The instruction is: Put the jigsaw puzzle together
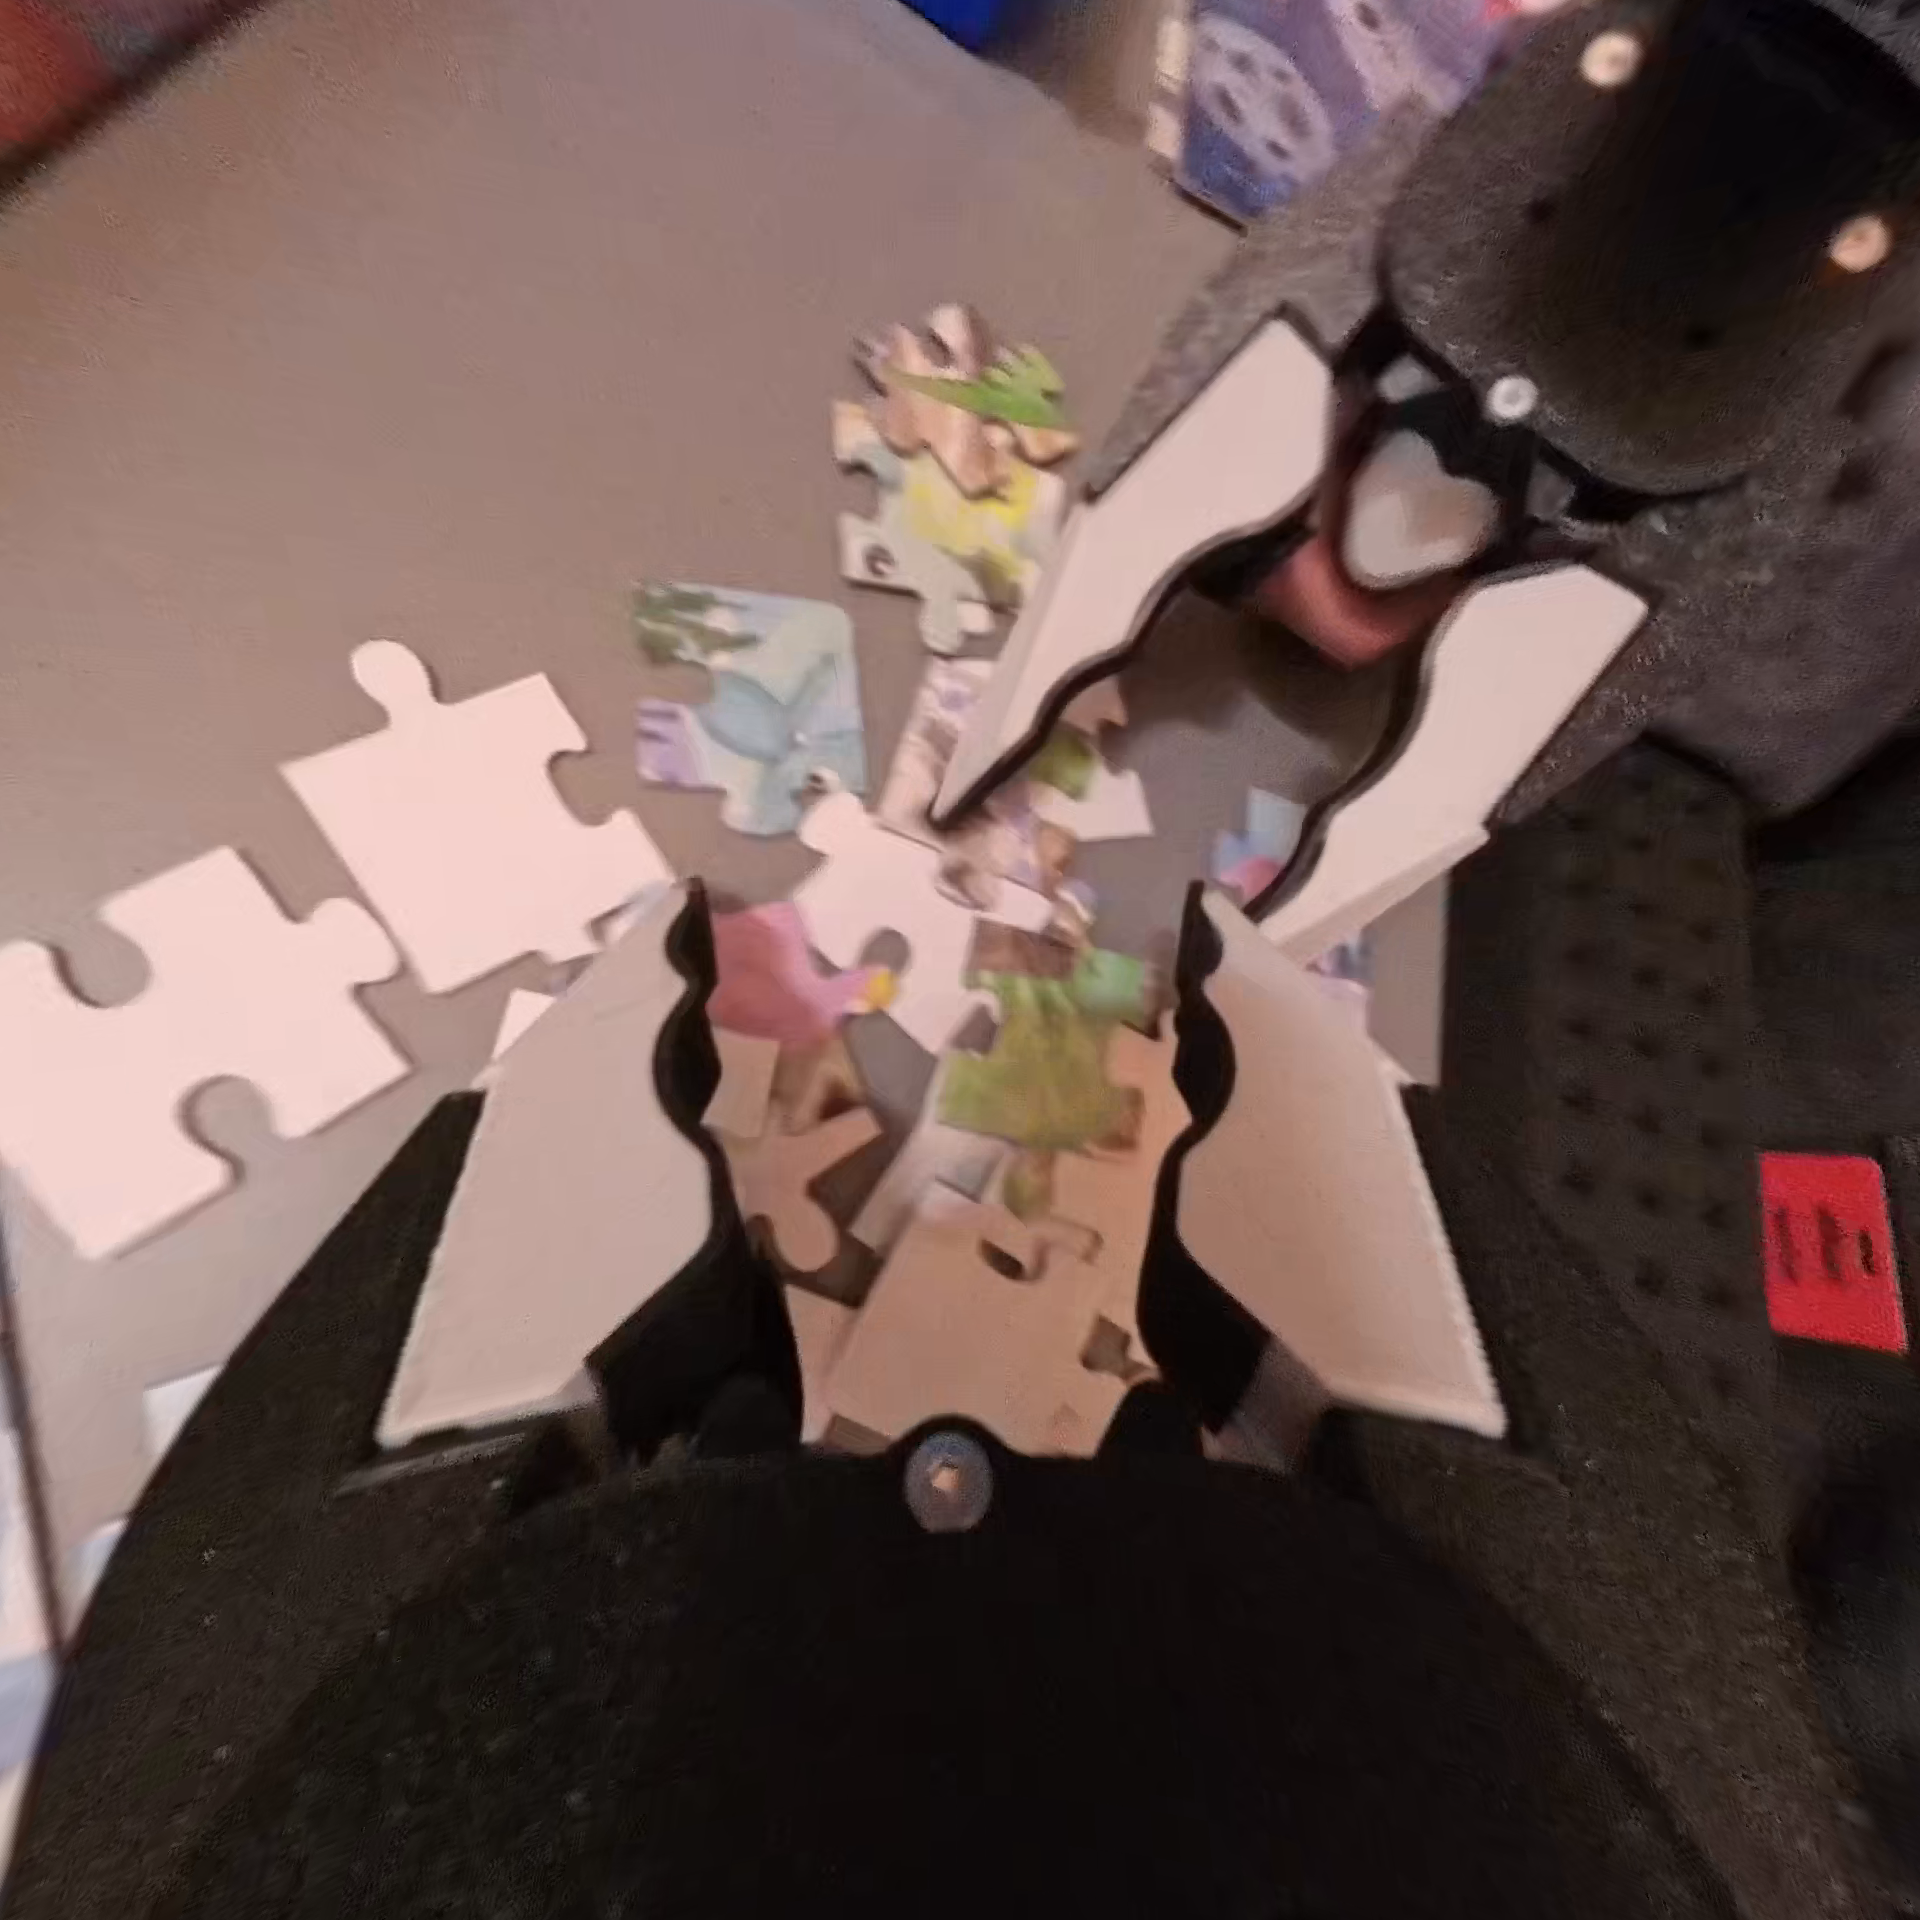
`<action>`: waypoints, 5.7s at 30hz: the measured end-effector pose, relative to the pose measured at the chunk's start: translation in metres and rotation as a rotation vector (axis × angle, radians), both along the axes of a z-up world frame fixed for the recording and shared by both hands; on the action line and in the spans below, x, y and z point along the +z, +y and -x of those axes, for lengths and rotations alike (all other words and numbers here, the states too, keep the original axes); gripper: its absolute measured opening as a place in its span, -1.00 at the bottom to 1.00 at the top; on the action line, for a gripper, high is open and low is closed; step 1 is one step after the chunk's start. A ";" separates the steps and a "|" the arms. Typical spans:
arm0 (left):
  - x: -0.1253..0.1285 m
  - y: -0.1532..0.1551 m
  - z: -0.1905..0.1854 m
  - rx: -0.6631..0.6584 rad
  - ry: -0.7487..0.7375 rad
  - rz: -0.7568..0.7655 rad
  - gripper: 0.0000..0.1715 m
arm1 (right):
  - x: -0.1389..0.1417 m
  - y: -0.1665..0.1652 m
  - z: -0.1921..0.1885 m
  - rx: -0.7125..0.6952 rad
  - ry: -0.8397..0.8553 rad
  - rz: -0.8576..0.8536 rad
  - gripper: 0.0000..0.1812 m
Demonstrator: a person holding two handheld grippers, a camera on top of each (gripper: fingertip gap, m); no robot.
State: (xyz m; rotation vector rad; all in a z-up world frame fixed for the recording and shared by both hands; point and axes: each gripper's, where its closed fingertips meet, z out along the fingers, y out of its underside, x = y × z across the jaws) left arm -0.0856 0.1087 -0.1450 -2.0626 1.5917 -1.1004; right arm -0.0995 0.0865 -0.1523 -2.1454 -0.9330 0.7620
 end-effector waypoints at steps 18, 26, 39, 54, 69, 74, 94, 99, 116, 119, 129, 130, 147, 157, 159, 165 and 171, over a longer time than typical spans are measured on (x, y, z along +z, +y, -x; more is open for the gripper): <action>-0.031 0.018 0.115 0.327 0.112 -0.299 0.63 | -0.019 0.131 0.058 0.081 -0.240 -0.069 0.13; -0.029 0.027 0.092 0.325 0.094 -0.318 0.48 | -0.017 0.097 0.057 0.125 -0.195 -0.025 -1.00; 0.019 0.015 0.106 0.352 -0.148 -0.249 -0.95 | 0.034 0.043 -0.067 -0.120 -0.110 -0.076 -0.29; -0.030 0.009 0.071 0.276 0.113 -0.316 0.45 | -0.014 0.027 -0.020 -0.086 -0.224 -0.144 -0.23; 0.075 0.010 0.088 0.408 -0.381 -0.136 -0.61 | 0.077 0.009 -0.024 -0.061 0.247 -0.099 -0.54; 0.005 -0.022 0.128 0.303 -0.016 -0.265 0.23 | 0.013 -0.046 -0.077 -0.042 -0.063 0.042 -0.04; -0.023 -0.028 0.049 0.171 0.078 -0.291 -0.40 | -0.010 0.002 0.005 0.165 -0.132 -0.090 -0.82; 0.029 -0.010 0.060 0.294 -0.125 -0.321 -0.69 | 0.067 0.007 0.000 0.090 0.119 -0.171 -0.86; -0.031 -0.040 0.151 0.320 0.144 -0.347 0.35 | -0.018 0.022 -0.112 -0.259 -0.187 -0.053 0.27; -0.031 -0.030 0.128 0.324 0.148 -0.348 0.38 | -0.018 0.025 -0.067 -0.124 -0.202 -0.104 -0.10; -0.020 -0.004 0.073 0.262 0.145 -0.393 -0.30 | -0.002 -0.005 0.039 0.246 -0.067 0.046 -0.59; -0.010 -0.006 0.073 0.262 0.102 -0.393 -0.30 | 0.008 -0.006 0.038 0.246 -0.031 0.042 -0.66; -0.015 0.085 0.061 0.399 0.012 -0.137 0.24 | -0.016 0.161 -0.019 -0.196 -0.189 -0.063 0.23; -0.020 0.043 0.026 0.251 0.047 -0.363 -0.58 | -0.017 0.108 0.012 0.080 -0.217 -0.085 -0.49; -0.019 0.036 0.026 0.234 0.059 -0.367 -0.63 | -0.017 0.094 0.015 0.130 -0.230 -0.066 -0.50; 0.015 0.028 0.051 0.225 -0.056 -0.325 0.05 | 0.034 0.050 0.019 0.250 0.055 0.035 -0.98; -0.001 0.094 0.062 0.342 0.032 -0.288 0.20 | 0.056 0.069 -0.024 0.027 0.072 -0.057 -0.77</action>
